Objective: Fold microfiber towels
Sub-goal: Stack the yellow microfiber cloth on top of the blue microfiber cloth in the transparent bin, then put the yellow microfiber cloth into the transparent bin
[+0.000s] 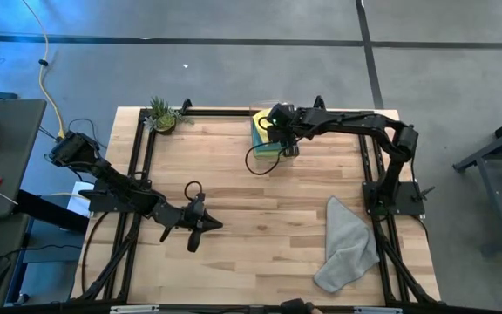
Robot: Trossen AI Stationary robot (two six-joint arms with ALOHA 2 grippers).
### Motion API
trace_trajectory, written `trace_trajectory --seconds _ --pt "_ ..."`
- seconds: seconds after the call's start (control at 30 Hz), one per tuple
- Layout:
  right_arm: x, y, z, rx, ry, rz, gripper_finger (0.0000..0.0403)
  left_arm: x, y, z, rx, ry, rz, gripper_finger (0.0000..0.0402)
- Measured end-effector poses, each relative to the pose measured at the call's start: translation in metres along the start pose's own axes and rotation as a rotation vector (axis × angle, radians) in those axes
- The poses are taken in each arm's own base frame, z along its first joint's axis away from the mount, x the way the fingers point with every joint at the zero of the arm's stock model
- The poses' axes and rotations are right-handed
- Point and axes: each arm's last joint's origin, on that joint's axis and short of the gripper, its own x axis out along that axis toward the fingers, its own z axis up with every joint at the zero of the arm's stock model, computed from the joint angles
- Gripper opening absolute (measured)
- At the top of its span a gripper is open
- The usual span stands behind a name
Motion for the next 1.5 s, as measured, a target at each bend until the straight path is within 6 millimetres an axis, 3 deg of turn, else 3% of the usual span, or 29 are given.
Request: trace_trajectory --seconds 0.13,0.37,0.7,0.97,1.13,1.4,1.5 --pt "-0.012 -0.006 0.004 0.072 -0.004 0.061 0.0212 0.000 -0.001 0.000 -0.003 0.011 -0.019 0.0000" --pt "-0.033 -0.023 0.014 0.180 -0.106 0.126 0.0215 0.000 -0.001 -0.001 -0.003 0.018 -0.032 0.0000" --pt "-0.005 0.024 0.043 -0.302 0.005 -0.033 0.0214 0.000 -0.001 -0.002 0.023 0.033 -0.027 0.0000" --pt "0.014 0.043 0.053 -0.485 0.093 -0.077 0.0206 -0.002 -0.004 -0.006 0.048 0.057 -0.037 0.0000" --pt "0.016 0.042 0.055 -0.479 0.077 -0.088 0.0160 -0.003 -0.004 -0.007 0.059 0.057 -0.031 0.0000" --pt "0.017 0.041 0.057 -0.471 0.046 -0.069 0.0015 -0.003 -0.004 -0.008 0.070 0.062 -0.025 0.0000" --pt "0.017 0.041 0.057 -0.458 0.048 -0.067 0.0009 -0.003 -0.004 -0.008 0.071 0.063 -0.025 0.0000"
